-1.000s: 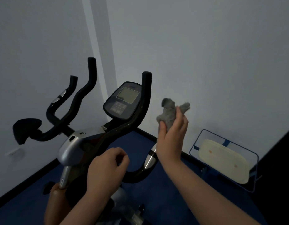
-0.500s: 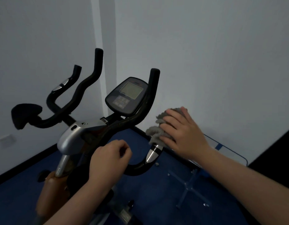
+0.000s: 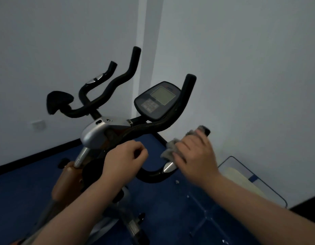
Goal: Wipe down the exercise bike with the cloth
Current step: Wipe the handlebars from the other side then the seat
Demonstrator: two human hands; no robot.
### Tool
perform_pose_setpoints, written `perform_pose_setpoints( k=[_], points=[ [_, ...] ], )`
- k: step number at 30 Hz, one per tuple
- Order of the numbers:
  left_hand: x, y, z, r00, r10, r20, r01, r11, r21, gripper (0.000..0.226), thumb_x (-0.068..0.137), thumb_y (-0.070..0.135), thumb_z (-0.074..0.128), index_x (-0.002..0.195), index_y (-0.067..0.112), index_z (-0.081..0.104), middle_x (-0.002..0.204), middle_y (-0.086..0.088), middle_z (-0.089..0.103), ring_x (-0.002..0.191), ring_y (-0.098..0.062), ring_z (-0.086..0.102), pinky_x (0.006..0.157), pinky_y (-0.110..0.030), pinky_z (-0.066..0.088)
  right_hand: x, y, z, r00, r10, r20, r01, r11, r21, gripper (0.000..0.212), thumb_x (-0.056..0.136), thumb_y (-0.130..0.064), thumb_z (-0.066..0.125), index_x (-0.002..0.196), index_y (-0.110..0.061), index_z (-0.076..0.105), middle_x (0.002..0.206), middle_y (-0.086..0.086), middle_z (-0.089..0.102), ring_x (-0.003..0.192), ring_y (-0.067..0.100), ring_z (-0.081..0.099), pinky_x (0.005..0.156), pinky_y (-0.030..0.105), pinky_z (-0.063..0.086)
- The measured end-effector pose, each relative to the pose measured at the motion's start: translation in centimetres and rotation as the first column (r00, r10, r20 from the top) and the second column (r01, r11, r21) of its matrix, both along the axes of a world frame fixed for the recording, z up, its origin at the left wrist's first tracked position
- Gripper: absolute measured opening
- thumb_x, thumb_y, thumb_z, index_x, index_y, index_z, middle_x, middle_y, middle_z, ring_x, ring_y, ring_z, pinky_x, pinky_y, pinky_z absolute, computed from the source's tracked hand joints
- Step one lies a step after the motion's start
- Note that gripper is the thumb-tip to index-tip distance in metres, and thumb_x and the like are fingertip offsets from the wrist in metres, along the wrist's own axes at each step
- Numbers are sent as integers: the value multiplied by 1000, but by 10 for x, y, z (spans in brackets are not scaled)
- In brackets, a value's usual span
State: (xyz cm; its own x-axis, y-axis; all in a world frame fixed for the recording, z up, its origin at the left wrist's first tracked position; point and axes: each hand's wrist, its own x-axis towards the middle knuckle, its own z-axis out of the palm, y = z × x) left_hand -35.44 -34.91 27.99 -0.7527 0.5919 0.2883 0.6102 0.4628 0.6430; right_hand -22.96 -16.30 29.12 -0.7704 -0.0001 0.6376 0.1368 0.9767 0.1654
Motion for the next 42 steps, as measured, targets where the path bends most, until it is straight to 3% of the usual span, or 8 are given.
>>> perform_pose_setpoints(
  k=[6, 10, 16, 20, 24, 28, 35, 42],
  points=[
    [3, -9, 0, 1000, -16, -7, 17, 977, 213, 11, 89, 17, 62, 82, 24, 67, 81, 15, 62, 78, -4, 59, 68, -28, 47, -10, -20, -3, 894, 304, 329, -342, 937, 65, 33, 95, -39, 49, 102, -12, 67, 87, 4, 64, 80, 25, 60, 91, 40, 48],
    [4, -30, -8, 980, 113, -165, -83, 981, 175, 10, 88, 13, 64, 84, 22, 67, 81, 15, 59, 73, -3, 54, 65, -16, 41, 6, 16, 21, 790, 248, 561, -261, 963, -58, 66, 91, -62, 44, 140, -19, 40, 121, -4, 60, 114, 16, 53, 111, 27, 26],
    [-7, -48, -30, 900, 425, -99, -396, 890, 228, 7, 90, 19, 59, 85, 23, 63, 84, 10, 57, 80, -9, 52, 68, -29, 40, -12, -57, -13, 922, 36, 386, -88, 989, 118, 50, 83, -64, 52, 86, -15, 62, 72, 2, 62, 71, 24, 60, 83, 41, 47],
    [-5, -47, -33, 900, 428, -81, -401, 887, 229, 6, 88, 23, 58, 83, 25, 58, 83, 12, 51, 77, -3, 46, 64, -24, 35, -25, -72, -12, 875, 56, 481, -85, 996, 40, 53, 89, -63, 48, 106, -14, 58, 76, 1, 65, 68, 21, 62, 68, 34, 42],
    [-6, -49, -34, 904, 421, -76, -394, 888, 237, 8, 89, 23, 59, 82, 24, 59, 82, 12, 51, 75, -4, 49, 63, -25, 38, -9, -37, -3, 864, 229, 449, -298, 950, 90, 47, 70, -58, 75, 88, -16, 63, 71, -3, 60, 66, 18, 59, 70, 32, 51],
    [-6, -49, -33, 909, 412, -55, -385, 884, 266, 8, 89, 22, 57, 82, 21, 60, 81, 12, 51, 75, -3, 51, 62, -18, 38, -19, -67, -7, 877, 58, 478, -131, 984, 121, 46, 68, -60, 74, 73, -17, 57, 58, -1, 57, 55, 18, 57, 61, 29, 44],
    [-6, -51, -34, 923, 376, -85, -340, 898, 280, 8, 89, 18, 58, 82, 20, 60, 80, 9, 54, 75, -5, 50, 65, -25, 42, -46, -75, 4, 691, 4, 722, 81, 993, -83, 55, 86, -65, 50, 107, -14, 48, 99, 4, 62, 89, 24, 61, 62, 32, 32],
    [-11, -52, -34, 938, 327, -113, -285, 915, 285, 13, 87, 33, 49, 81, 26, 58, 80, 15, 50, 75, -2, 48, 61, -14, 35, -50, -77, 2, 597, -21, 802, 79, 996, -33, 37, 87, -53, 52, 92, -19, 38, 68, -6, 38, 56, 12, 36, 51, 30, 25]
  ],
)
